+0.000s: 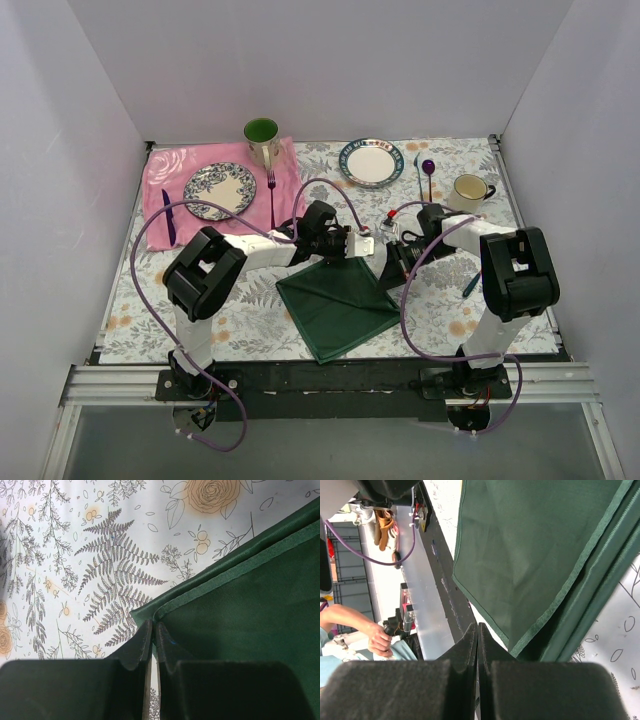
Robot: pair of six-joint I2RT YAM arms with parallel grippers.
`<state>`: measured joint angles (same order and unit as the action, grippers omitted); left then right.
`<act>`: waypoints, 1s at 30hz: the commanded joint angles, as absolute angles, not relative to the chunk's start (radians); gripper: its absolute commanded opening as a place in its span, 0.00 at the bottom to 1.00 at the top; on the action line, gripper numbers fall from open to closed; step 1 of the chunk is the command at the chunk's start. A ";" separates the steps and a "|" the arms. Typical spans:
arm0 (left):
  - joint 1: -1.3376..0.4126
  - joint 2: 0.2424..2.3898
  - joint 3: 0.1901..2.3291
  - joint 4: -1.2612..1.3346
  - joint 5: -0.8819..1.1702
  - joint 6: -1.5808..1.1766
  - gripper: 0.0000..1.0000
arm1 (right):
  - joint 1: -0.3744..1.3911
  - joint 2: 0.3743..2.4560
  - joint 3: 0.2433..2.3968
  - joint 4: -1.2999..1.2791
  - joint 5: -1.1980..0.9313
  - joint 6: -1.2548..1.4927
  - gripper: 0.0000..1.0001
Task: Fold the napkin into a case and place the utensils inside
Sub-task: Fold the top corner of the square-folded napkin at the center of the board, then smooth out the upper triangle-folded napkin at the center of the board.
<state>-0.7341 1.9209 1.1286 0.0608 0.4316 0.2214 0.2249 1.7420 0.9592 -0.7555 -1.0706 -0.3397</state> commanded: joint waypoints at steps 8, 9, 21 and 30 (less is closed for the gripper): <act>-0.723 1.901 1.141 0.129 0.396 0.218 0.11 | 0.222 1.628 0.959 -0.707 -1.037 -0.334 0.13; -0.721 1.899 1.146 0.126 0.396 0.210 0.15 | 0.222 1.606 0.968 -0.697 -1.010 -0.334 0.14; -0.625 1.705 1.310 0.006 0.397 -0.107 0.89 | 0.207 1.315 1.219 -0.619 -0.691 -0.456 0.76; -0.448 1.413 1.261 -0.175 0.443 -0.726 0.98 | 0.228 1.136 1.228 -0.418 -0.655 -0.368 0.99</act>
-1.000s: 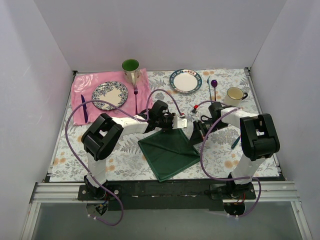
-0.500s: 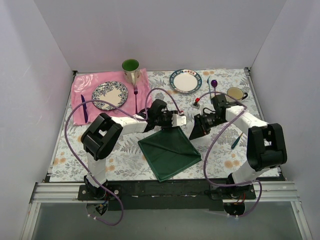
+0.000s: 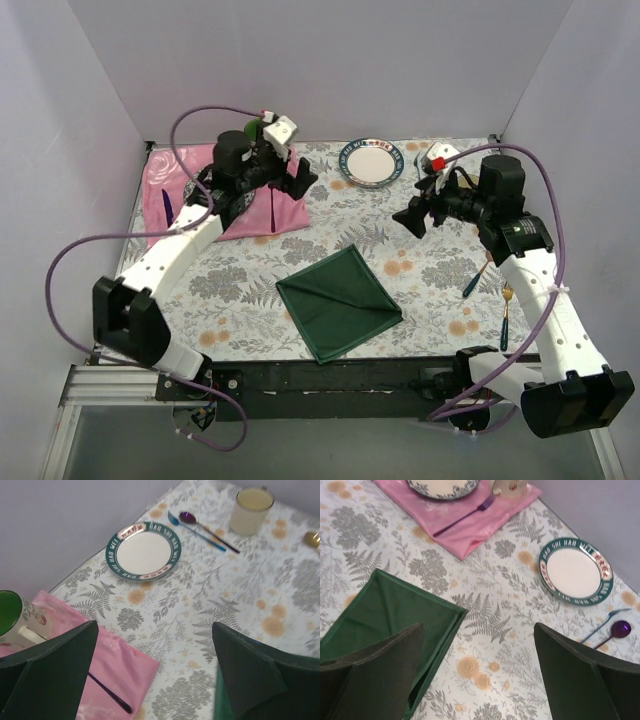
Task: Fold the napkin into a case and place the utensils inside
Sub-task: Smooth out the upper triangle-folded napkin at the center of the board.
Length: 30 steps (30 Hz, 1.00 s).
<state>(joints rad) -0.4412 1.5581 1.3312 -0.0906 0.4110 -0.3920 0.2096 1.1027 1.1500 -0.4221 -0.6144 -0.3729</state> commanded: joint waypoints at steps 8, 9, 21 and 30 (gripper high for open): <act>-0.370 1.322 1.001 -0.149 1.056 -1.245 0.98 | 0.380 1.384 1.226 -0.671 -0.983 -0.292 0.99; -0.368 1.318 0.932 -0.062 1.104 -1.326 0.98 | 0.393 1.391 1.194 -0.613 -1.000 -0.261 0.99; -0.420 1.477 0.634 0.472 1.020 -1.686 0.98 | 0.523 1.485 0.770 -0.038 -1.048 0.225 0.99; -0.466 1.692 0.724 0.514 1.014 -1.649 0.98 | 0.520 1.585 0.721 0.015 -1.065 0.180 0.99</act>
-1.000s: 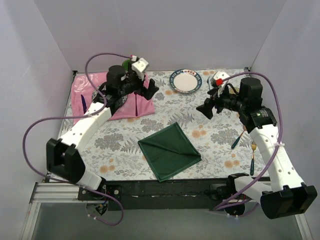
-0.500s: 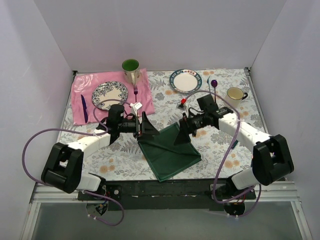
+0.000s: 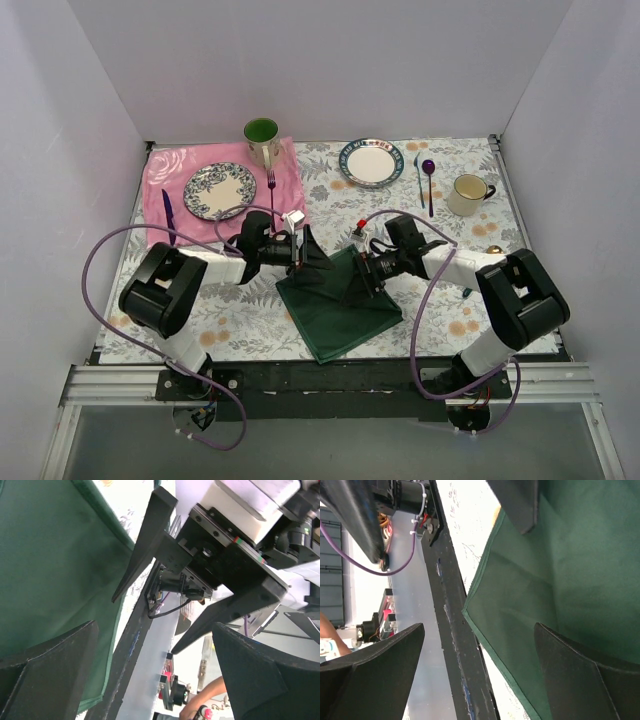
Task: Fold the napkin into a case and place the utensils inside
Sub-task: Smooth out the upper triangle-folded napkin at the center of the board.
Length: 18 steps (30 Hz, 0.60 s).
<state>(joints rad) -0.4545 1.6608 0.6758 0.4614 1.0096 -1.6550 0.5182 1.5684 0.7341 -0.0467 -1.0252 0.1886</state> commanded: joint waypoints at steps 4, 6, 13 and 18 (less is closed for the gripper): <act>-0.466 1.738 0.723 0.518 1.015 -1.637 0.98 | 0.512 1.601 0.695 -0.024 -1.072 0.138 0.99; -0.465 1.758 0.716 0.509 1.008 -1.631 0.98 | 0.503 1.611 0.681 -0.025 -1.084 0.130 0.99; -0.460 1.828 0.701 0.495 0.991 -1.582 0.98 | 0.457 1.660 0.652 -0.070 -1.088 0.042 0.99; -0.440 1.868 0.707 0.473 0.983 -1.556 0.98 | 0.417 1.700 0.644 -0.153 -1.104 -0.058 0.98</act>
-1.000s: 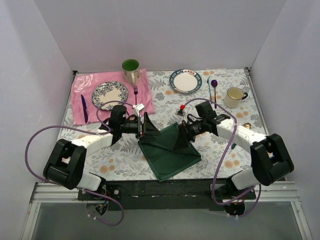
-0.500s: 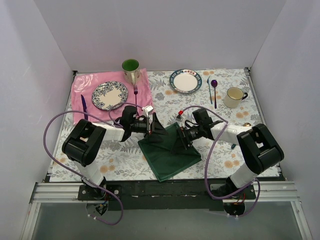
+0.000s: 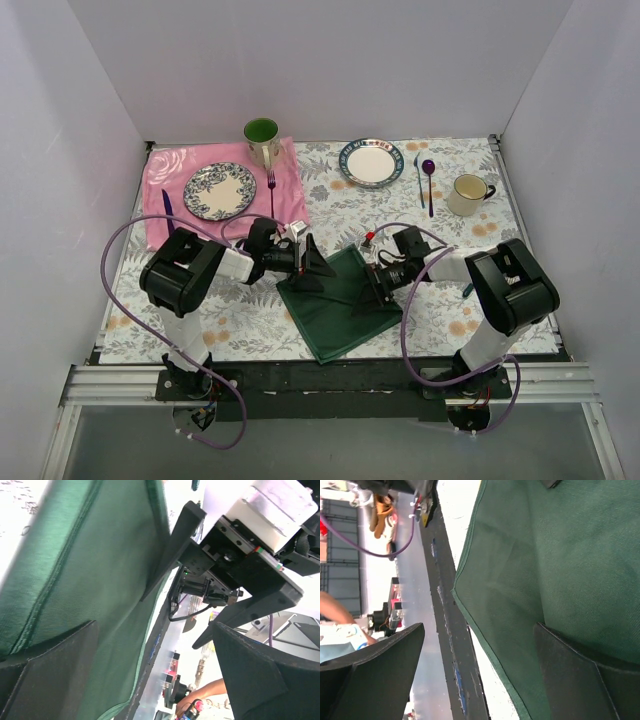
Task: Fold the napkin into a case and place the utensils inside
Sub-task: Smooth out the upper triangle-folded napkin at the center of the board.
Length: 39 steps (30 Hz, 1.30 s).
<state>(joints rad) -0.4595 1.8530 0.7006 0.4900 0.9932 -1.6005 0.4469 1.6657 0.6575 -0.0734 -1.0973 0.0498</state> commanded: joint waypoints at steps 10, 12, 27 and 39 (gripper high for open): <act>-0.403 1.911 0.719 0.385 0.950 -1.485 0.98 | 0.385 1.703 0.617 -0.219 -1.155 -0.120 0.98; -0.402 1.913 0.721 0.376 0.948 -1.479 0.98 | 0.365 1.710 0.615 -0.238 -1.170 -0.123 0.98; -0.402 1.914 0.719 0.425 0.972 -1.482 0.98 | 0.252 1.845 0.640 -0.472 -1.172 -0.205 0.98; -0.422 1.626 0.746 0.243 1.037 -1.396 0.98 | 0.253 1.750 0.675 -0.419 -1.141 -0.143 0.98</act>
